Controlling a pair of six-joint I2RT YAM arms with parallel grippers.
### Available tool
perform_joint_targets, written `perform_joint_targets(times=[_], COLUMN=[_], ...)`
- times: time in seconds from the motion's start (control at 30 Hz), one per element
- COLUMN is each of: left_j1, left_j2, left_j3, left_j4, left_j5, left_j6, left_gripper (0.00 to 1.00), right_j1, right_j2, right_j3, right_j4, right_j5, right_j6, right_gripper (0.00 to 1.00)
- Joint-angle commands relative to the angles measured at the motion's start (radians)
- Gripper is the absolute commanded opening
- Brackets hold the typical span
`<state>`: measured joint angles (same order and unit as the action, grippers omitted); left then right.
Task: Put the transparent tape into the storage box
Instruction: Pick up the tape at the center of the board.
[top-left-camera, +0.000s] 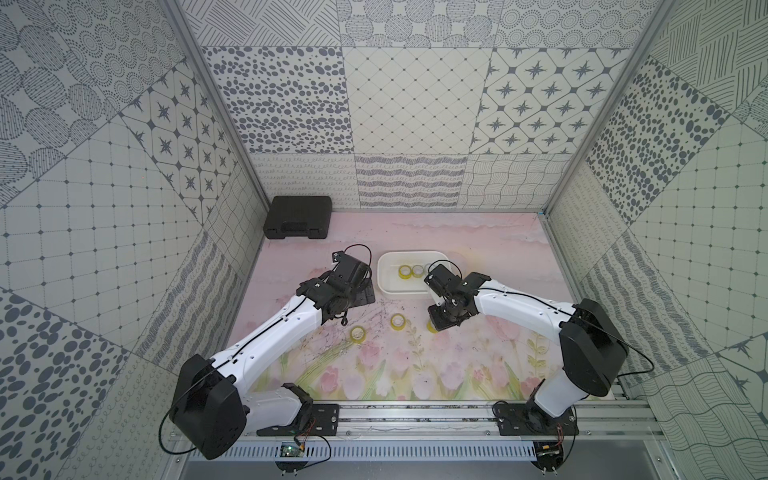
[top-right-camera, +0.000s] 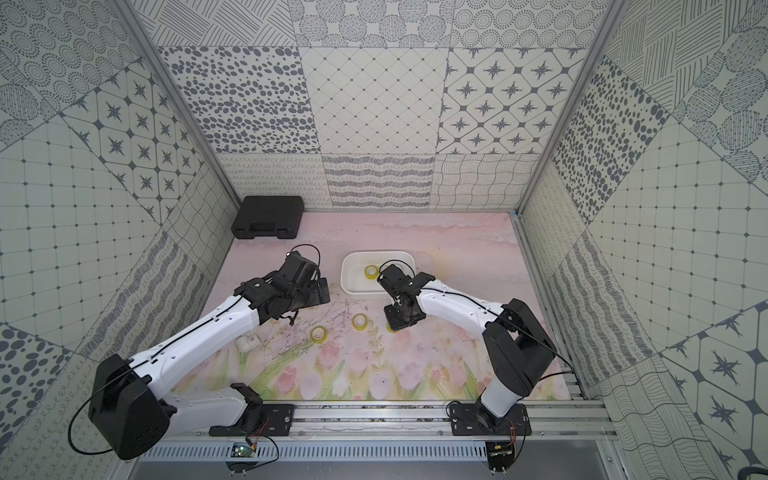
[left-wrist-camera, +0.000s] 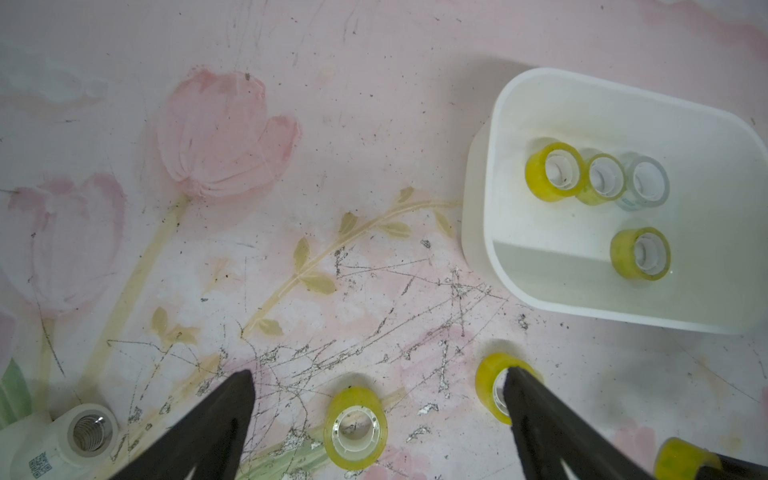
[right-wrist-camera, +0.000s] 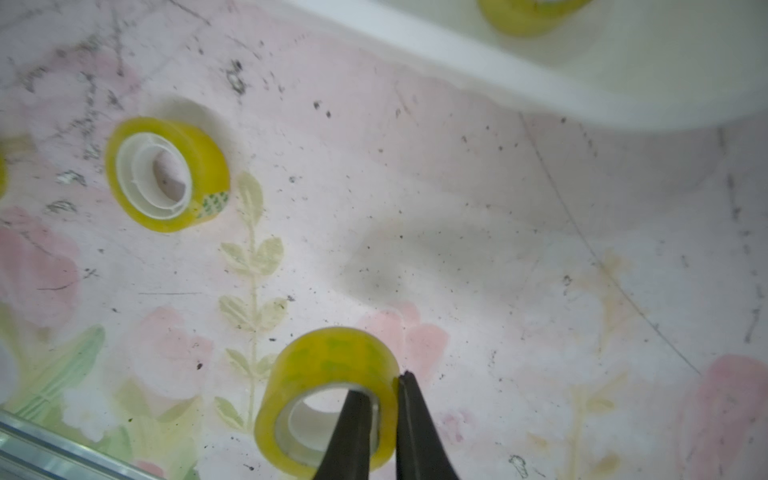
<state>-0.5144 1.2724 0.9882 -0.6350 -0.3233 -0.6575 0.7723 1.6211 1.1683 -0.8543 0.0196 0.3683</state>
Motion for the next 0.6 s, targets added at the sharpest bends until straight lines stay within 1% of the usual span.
perform_joint_targets(times=[0.0,0.13,0.3,0.43,0.57], left_j1=[0.001,0.001,-0.001,-0.001,-0.001], left_j2=[0.022,0.053,0.083,0.11,0.136], left_j3=[-0.007,0.004,0.012,0.028,0.045], left_j4=[0.056,0.097,0.133,0.138,0.126], left_j5=[0.014,0.05,0.073,0.079,0.073], left_j6=[0.005,0.021,0.038,0.055,0.065], left_gripper=[0.99,0.99,0.99,0.99,0.99], right_j1=[-0.02,-0.085,-0.14,-0.146,-0.145], right_j2=[-0.038,0.016,0.139,0.263,0.361], right_j3=[0.11,0.26,0.429,0.546,0.617], right_j4=[-0.08,-0.142,-0.173,-0.191,-0.195], right_j5=[0.042,0.032,0.019,-0.018,-0.039], right_j6=[-0.035,-0.066,-0.113,-0.147,-0.171], right_gripper=[0.0,0.0,0.0,0.0,0.0])
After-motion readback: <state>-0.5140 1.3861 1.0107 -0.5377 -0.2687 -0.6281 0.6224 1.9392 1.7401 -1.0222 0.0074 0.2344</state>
